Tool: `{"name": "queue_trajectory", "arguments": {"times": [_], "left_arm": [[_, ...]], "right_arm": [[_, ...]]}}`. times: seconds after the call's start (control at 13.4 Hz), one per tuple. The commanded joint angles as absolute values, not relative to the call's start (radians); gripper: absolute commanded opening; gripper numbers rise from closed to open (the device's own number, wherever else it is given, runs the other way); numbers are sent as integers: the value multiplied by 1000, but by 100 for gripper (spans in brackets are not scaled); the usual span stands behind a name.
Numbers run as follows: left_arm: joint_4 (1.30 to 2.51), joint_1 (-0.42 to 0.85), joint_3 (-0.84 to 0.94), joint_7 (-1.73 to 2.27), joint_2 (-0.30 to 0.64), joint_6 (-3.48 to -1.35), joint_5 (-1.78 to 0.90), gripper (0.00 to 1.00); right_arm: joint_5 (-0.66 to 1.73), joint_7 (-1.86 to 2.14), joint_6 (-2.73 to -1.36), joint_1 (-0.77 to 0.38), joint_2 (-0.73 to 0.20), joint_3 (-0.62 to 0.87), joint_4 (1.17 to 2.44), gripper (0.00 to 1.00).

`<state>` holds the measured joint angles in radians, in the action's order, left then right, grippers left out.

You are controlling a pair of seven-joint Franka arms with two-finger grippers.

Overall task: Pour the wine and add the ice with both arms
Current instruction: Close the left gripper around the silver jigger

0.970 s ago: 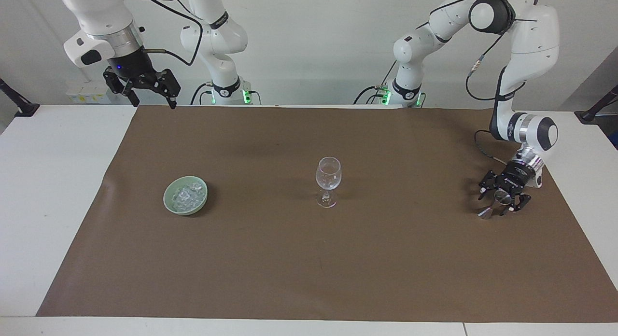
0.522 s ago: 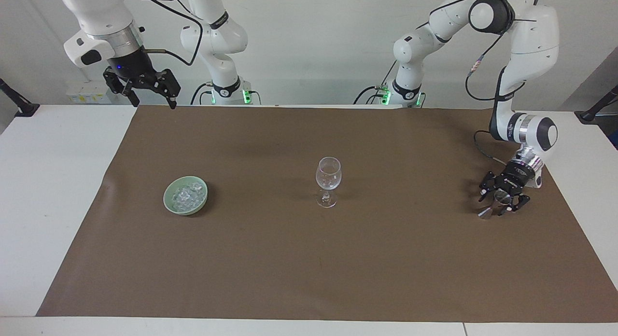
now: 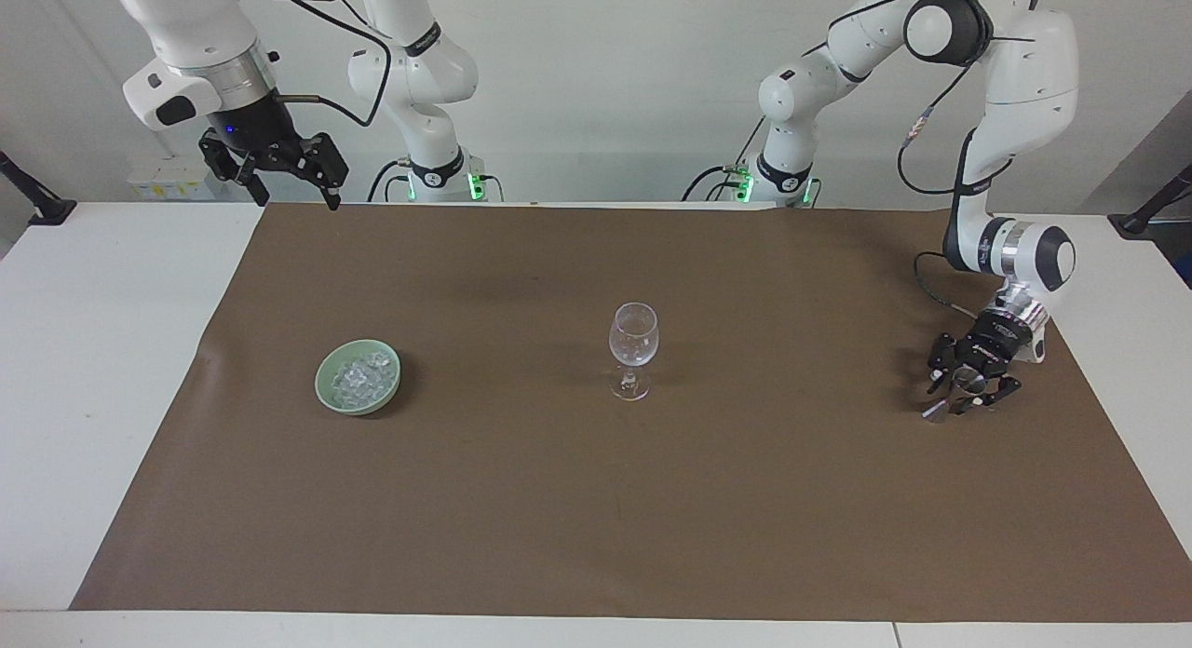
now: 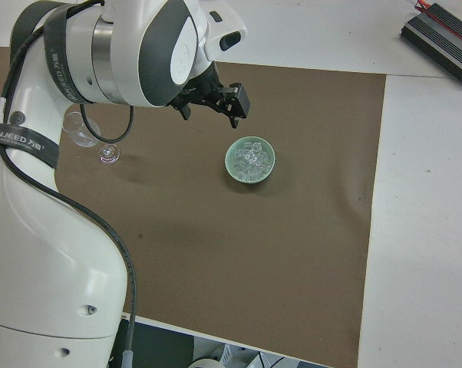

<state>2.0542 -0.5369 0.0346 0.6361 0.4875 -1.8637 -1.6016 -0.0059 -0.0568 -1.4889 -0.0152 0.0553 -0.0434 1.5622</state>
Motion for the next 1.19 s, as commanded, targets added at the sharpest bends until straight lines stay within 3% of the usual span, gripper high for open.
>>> {"name": "queue_trajectory", "arguments": {"times": [0.0, 0.15, 0.6, 0.97, 1.12], "left_arm": [[2056, -525, 23, 618, 492, -1850, -1626, 43], [2056, -523, 21, 618, 492, -1851, -1635, 41], [2056, -523, 23, 618, 492, -1853, -1638, 18], [2057, -517, 23, 618, 491, -1853, -1646, 13], [2057, -517, 23, 617, 492, -1852, -1646, 0]], "right_arm": [[20, -71, -1488, -14, 69, -44, 1575, 100], [20, -71, -1488, -14, 69, -44, 1575, 100], [20, -69, -1488, -14, 69, -44, 1575, 100], [20, -69, -1489, -14, 69, -44, 1575, 100], [20, -69, -1489, -14, 69, -44, 1575, 100]]}}
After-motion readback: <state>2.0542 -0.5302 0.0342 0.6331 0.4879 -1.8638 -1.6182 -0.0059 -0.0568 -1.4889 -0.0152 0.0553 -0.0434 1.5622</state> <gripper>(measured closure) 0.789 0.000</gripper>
